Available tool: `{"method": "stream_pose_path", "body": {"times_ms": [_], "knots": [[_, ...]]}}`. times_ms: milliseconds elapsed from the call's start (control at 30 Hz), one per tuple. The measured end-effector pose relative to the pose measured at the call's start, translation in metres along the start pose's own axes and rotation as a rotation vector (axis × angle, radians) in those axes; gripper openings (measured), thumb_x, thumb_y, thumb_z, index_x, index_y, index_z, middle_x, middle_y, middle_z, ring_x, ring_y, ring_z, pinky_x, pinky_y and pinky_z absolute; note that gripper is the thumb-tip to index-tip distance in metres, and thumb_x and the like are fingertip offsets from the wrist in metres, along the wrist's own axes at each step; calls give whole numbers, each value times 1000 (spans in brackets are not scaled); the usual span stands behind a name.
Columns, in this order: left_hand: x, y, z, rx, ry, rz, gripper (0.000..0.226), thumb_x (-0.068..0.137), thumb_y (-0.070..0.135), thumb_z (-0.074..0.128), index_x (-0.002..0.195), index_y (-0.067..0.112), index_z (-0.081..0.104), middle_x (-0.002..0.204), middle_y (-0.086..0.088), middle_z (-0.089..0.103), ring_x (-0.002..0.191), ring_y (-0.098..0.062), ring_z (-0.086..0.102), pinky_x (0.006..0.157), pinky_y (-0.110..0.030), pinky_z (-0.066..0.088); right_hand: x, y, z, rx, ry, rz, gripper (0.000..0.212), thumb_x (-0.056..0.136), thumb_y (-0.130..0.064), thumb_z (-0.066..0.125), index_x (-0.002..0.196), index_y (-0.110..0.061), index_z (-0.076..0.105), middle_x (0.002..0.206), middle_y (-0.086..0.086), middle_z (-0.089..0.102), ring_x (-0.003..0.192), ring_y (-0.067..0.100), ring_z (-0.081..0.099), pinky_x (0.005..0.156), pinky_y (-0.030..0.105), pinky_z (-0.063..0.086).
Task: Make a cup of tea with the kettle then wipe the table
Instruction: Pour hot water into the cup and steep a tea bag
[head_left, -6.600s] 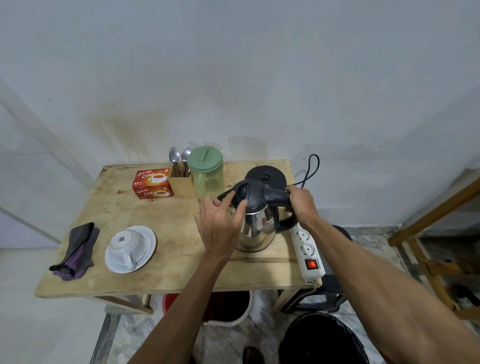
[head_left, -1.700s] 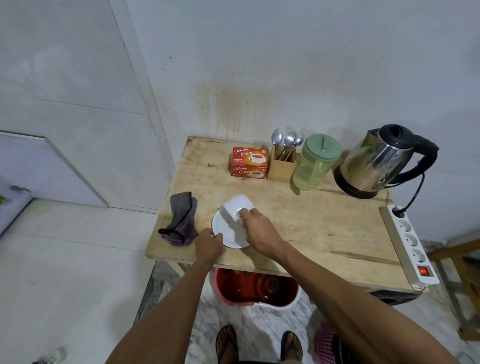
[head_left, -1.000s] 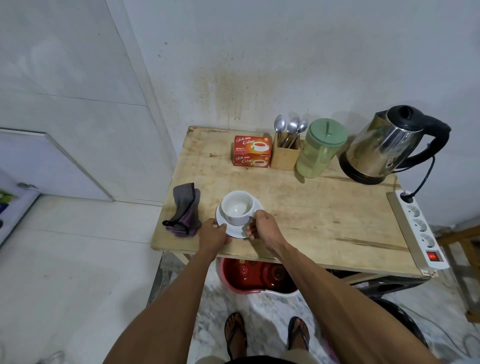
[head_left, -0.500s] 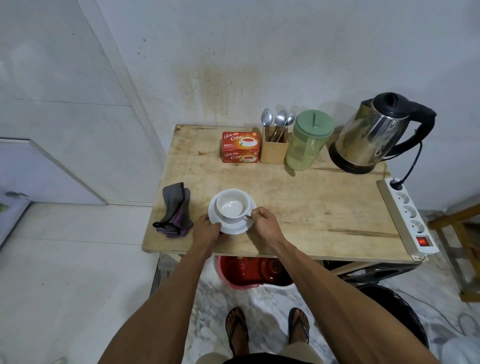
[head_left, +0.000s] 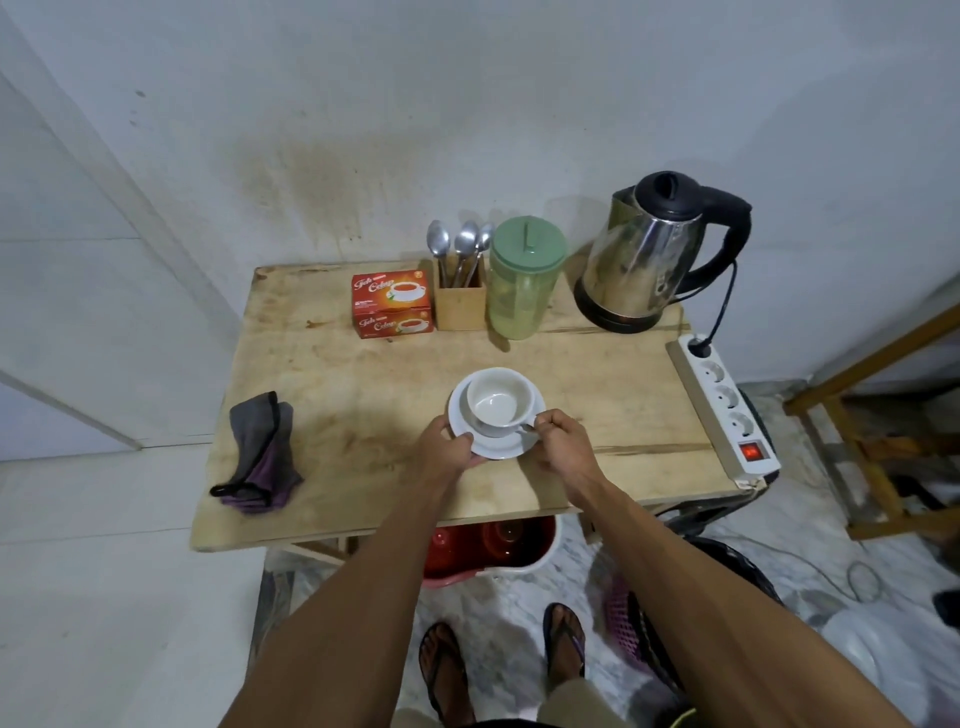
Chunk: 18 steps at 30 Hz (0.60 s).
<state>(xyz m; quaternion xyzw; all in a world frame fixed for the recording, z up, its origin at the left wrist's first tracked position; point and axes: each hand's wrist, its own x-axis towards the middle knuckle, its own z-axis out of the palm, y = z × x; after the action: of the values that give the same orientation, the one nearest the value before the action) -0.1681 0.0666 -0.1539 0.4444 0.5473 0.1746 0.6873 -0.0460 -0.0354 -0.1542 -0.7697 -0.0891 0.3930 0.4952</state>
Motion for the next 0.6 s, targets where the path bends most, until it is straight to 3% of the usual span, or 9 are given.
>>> {"method": "stream_pose_path", "body": {"times_ms": [67, 167, 267, 367, 500, 600], "knots": [[-2, 0, 21, -14, -26, -14, 25, 88, -15, 50, 100, 6, 55, 97, -8, 56, 97, -32, 57, 75, -46, 54, 5, 3, -19, 10, 29, 25, 28, 94, -18, 50, 67, -23, 55, 75, -5, 58, 75, 15, 49, 76, 32, 41], [-4, -4, 42, 10, -32, 6, 27, 88, -15, 51, 105, 6, 56, 102, -10, 56, 99, -32, 58, 75, -44, 54, 10, 7, -38, 11, 53, 53, 32, 92, -20, 50, 62, -26, 56, 75, -5, 58, 77, 16, 50, 76, 34, 43], [-6, -6, 49, 123, -58, 65, 28, 87, -12, 55, 109, 5, 58, 97, -6, 58, 88, -22, 61, 58, -23, 56, 11, 9, -48, 25, 54, 68, 32, 92, -19, 51, 61, -25, 57, 74, -4, 59, 76, 17, 52, 75, 34, 44], [-4, -11, 49, 308, -51, 158, 23, 83, -8, 60, 94, 12, 60, 83, 5, 60, 75, -11, 60, 49, -10, 47, 12, 13, -51, 28, 47, 70, 32, 92, -18, 51, 61, -25, 57, 75, -3, 61, 78, 18, 54, 76, 33, 44], [-2, -16, 49, 339, -14, 169, 23, 83, -4, 60, 87, 19, 61, 89, -1, 65, 86, -22, 65, 72, -31, 56, 10, 14, -53, 10, 37, 51, 31, 91, -18, 52, 61, -26, 58, 75, -3, 61, 78, 19, 55, 75, 33, 44], [-3, -17, 49, 344, -24, 174, 19, 83, -3, 56, 91, 13, 63, 84, 1, 67, 72, -12, 63, 55, -13, 50, 11, 13, -55, 16, 53, 19, 24, 89, -19, 55, 66, -23, 59, 76, -3, 63, 79, 19, 57, 76, 34, 46]]}}
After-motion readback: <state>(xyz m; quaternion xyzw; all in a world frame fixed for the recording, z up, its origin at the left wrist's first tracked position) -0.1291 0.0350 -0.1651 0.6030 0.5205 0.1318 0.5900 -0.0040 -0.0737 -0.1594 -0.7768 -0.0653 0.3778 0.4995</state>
